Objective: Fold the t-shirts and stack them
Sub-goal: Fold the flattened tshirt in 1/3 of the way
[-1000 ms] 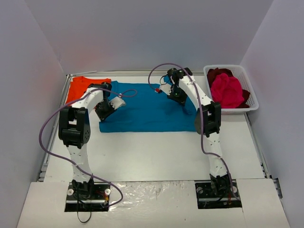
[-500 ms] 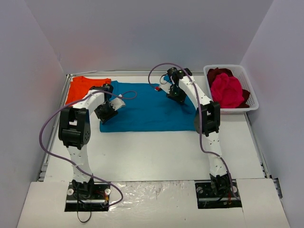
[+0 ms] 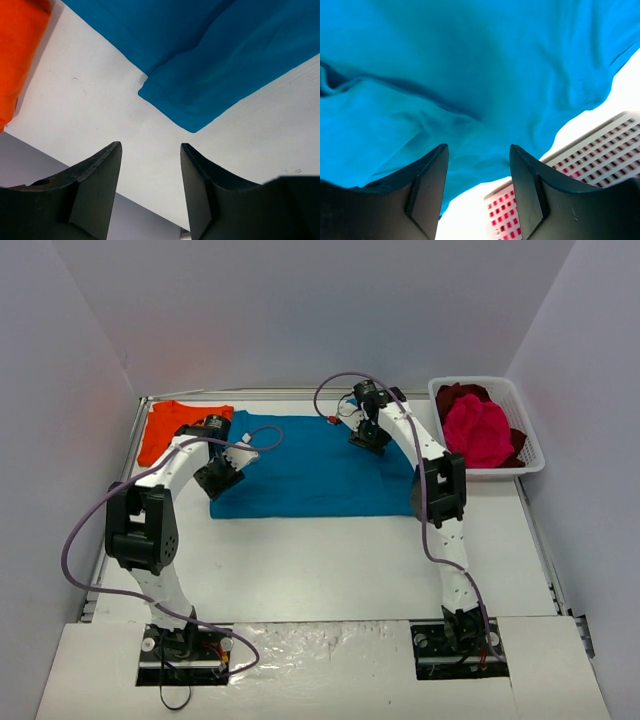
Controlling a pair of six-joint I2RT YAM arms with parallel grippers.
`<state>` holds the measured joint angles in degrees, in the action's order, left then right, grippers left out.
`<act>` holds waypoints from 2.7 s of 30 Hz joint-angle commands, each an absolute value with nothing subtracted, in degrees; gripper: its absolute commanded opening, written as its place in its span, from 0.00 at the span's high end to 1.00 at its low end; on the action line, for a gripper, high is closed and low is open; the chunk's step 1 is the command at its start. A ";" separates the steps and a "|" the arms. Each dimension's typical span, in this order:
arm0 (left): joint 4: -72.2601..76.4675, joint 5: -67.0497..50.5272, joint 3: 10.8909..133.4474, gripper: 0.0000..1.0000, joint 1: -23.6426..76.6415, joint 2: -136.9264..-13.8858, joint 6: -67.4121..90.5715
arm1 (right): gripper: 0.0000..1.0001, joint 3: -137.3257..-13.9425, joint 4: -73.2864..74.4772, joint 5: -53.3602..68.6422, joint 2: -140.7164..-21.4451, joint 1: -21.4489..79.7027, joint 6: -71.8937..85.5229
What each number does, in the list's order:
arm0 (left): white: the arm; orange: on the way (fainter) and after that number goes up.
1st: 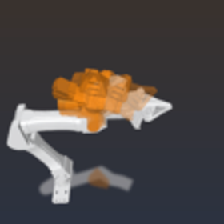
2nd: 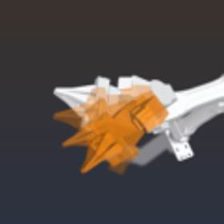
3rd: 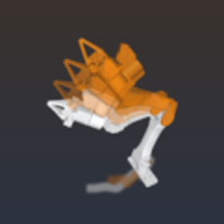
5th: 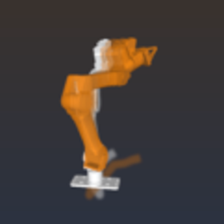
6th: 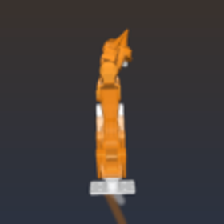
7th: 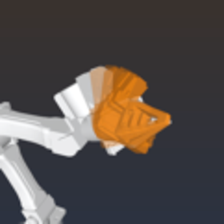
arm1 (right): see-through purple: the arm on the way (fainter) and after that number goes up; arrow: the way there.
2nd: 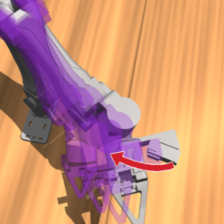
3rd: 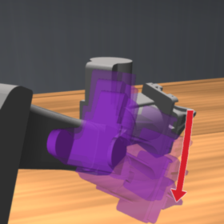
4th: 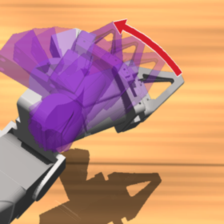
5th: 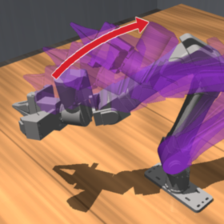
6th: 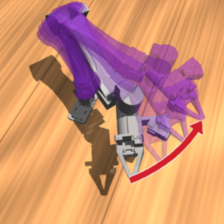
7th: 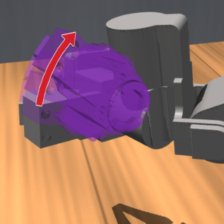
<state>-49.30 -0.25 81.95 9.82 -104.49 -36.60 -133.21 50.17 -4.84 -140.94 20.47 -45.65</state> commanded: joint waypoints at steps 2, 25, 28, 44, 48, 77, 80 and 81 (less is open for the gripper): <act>-48.78 -2.19 80.95 0.50 8.88 -98.97 -36.12 | 0.52 -127.19 49.04 -6.86 -130.99 18.81 -42.46; -40.08 -10.20 59.42 0.46 10.63 -86.66 -39.11 | 0.40 -75.34 39.04 4.66 -90.64 16.88 -28.13; -36.75 -10.55 56.08 0.45 11.25 -86.22 -37.98 | 0.39 -69.97 36.05 4.39 -86.85 16.26 -27.69; -28.57 -11.95 48.70 0.17 11.43 -80.52 -34.54 | 0.49 -63.45 26.63 6.25 -74.89 10.28 -26.10; -26.90 -13.62 46.85 0.11 10.02 -75.86 -34.19 | 0.53 -65.56 26.63 4.75 -74.97 9.67 -25.93; -26.01 -18.54 45.35 0.06 -5.97 -69.26 -32.69 | 0.00 -24.44 -38.47 -4.13 -59.23 5.98 -9.31; -26.45 -18.46 45.61 0.06 -6.68 -69.34 -32.78 | 0.00 -20.75 -50.07 -4.92 -63.10 5.98 -8.44; -26.46 -18.37 45.62 0.06 -6.94 -69.35 -32.78 | 0.00 -19.79 -54.36 -4.49 -65.19 5.98 -8.35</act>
<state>-26.24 -17.15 44.34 -6.20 -70.94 -32.80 -21.52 -35.68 -3.70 -62.74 5.72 -8.58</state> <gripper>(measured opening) 0.945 0.999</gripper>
